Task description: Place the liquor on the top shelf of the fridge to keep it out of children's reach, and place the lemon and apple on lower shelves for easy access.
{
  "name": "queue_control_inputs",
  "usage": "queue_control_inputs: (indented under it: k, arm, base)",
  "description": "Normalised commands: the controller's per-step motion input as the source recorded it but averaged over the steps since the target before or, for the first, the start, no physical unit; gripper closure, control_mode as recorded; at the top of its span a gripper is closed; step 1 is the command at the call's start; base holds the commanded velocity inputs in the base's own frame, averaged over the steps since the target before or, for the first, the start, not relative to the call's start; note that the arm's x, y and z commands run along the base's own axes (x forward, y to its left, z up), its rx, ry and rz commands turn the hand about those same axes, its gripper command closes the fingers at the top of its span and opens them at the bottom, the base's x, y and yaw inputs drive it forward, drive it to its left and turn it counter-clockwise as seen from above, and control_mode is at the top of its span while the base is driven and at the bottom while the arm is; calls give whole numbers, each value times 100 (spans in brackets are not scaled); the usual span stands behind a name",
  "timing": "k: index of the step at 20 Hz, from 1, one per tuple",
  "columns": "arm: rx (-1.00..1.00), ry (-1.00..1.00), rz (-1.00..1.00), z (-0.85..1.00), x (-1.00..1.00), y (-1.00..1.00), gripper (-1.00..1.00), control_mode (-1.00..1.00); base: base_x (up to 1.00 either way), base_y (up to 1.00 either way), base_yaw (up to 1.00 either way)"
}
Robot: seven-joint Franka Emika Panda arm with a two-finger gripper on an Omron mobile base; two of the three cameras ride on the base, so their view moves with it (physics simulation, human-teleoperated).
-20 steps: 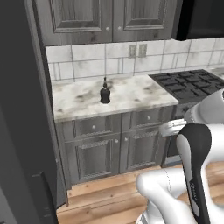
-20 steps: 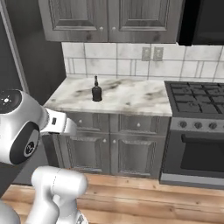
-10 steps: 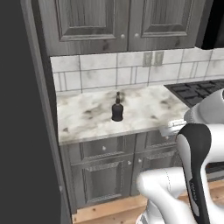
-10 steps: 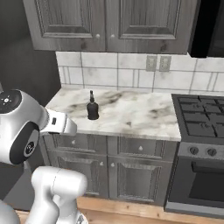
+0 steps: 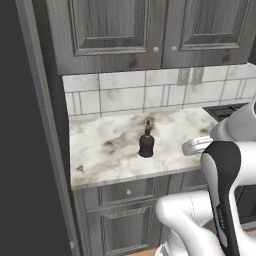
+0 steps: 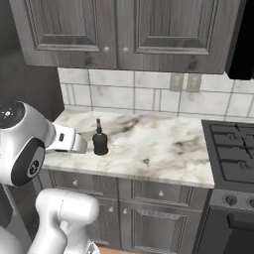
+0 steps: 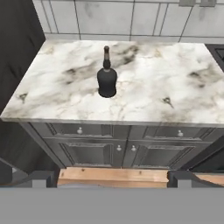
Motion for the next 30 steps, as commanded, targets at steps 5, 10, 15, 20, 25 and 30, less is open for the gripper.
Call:
queue_control_inputs:
  k: [5, 10, 15, 20, 25, 30]
  arm:
    - [0, 0, 1, -4, 7, 0, -100, -100]
    - [0, 0, 7, -19, 41, 0, -100, -100]
    - [0, 0, 5, -20, 40, 0, -100, -100]
    - [0, 0, 0, -17, 37, 3, -100, -100]
    - [0, 0, 0, -20, 34, 10, -100, -100]
    - [0, 0, 0, -25, 40, 23, -100, -100]
  base:
    - [31, 0, 5]
    - [0, 0, 0]
    - [0, 0, 0]
    - [0, 0, 0]
    - [0, 0, 0]
    - [0, 0, 0]
